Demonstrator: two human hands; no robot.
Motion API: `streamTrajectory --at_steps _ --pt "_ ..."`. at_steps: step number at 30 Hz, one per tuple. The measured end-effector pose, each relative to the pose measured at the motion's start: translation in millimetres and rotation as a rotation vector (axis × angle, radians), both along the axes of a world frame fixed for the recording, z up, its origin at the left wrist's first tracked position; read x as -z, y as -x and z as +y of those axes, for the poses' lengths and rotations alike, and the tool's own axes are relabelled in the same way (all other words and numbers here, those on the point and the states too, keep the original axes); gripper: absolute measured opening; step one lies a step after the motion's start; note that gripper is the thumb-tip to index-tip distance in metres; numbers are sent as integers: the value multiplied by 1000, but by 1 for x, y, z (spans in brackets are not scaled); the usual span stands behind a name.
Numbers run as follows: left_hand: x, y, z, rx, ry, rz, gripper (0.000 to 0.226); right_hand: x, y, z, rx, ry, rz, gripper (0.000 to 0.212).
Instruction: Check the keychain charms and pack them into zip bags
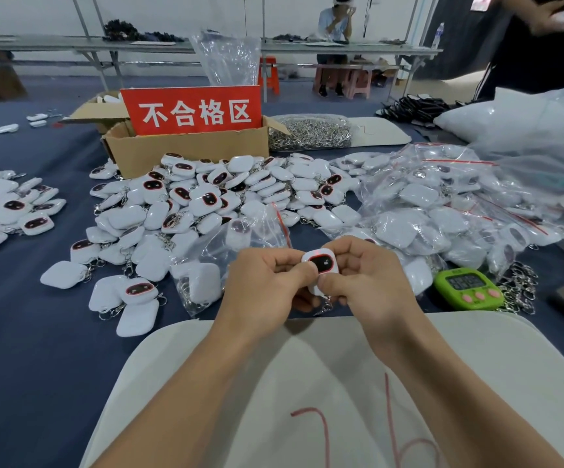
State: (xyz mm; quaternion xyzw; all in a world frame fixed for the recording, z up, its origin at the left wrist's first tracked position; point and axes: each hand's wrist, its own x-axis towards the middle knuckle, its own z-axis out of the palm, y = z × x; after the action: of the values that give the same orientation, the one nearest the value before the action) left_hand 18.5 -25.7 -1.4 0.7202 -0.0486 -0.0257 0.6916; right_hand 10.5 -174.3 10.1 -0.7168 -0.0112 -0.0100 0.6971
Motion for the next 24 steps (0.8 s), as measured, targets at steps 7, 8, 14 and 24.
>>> streamTrajectory --at_steps 7,8,14,24 --pt "-2 -1 0 -8 15 -9 14 -1 -1 -1 3 -2 -7 30" --pt "-2 0 0 -11 26 -11 14 -1 -1 -1 10 -21 -13 30" --pt "1 3 -5 -98 -68 -149 8 0 0 -2 140 -157 -57 29" --pt "-9 7 -7 18 143 40 31 -2 -7 -13 129 -446 101 13"
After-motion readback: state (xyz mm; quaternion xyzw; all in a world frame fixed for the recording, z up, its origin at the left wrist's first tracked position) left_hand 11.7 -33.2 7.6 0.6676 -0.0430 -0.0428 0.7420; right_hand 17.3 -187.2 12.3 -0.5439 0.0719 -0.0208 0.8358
